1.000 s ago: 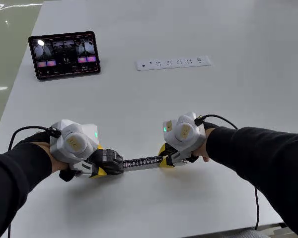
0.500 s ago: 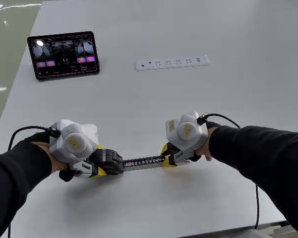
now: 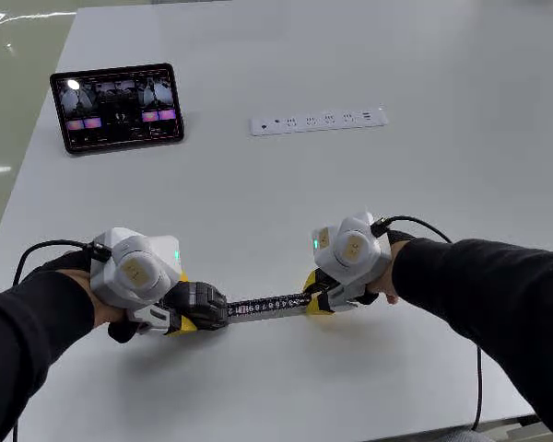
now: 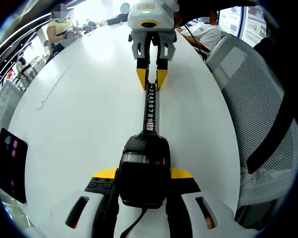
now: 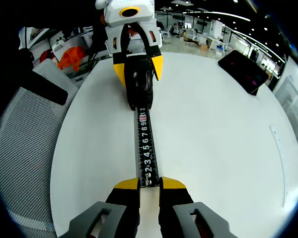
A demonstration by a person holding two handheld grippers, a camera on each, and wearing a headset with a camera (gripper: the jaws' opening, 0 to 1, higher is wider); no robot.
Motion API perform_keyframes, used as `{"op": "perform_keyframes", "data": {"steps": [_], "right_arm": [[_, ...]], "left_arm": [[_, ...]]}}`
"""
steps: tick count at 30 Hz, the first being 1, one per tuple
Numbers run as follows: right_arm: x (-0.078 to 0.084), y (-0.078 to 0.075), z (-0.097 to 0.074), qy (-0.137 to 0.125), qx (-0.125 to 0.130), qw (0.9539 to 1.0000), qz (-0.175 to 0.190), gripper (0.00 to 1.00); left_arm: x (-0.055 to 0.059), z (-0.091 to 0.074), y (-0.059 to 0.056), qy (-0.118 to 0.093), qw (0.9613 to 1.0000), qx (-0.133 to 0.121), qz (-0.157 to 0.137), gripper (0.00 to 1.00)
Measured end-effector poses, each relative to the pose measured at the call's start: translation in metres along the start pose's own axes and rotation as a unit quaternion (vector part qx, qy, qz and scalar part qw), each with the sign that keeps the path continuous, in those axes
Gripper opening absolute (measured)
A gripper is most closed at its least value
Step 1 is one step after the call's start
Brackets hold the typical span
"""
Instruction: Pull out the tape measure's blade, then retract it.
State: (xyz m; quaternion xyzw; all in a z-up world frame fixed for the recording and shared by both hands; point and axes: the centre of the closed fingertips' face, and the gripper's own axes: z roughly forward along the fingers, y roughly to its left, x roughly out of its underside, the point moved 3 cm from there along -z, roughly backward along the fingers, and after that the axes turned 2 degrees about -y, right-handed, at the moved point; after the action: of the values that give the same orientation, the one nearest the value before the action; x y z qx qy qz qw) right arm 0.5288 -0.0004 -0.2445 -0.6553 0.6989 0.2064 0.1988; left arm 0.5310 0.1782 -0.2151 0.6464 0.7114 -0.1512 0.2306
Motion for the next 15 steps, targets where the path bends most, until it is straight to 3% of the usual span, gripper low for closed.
{"op": "perform_keyframes", "data": {"steps": [15], "right_arm": [[0.0103,-0.002,-0.007,0.005,0.002,1.0,0.005,0.1]], "left_arm": [[0.0004,0.0013,0.0008,0.0,1.0,0.001,-0.001,0.31]]}}
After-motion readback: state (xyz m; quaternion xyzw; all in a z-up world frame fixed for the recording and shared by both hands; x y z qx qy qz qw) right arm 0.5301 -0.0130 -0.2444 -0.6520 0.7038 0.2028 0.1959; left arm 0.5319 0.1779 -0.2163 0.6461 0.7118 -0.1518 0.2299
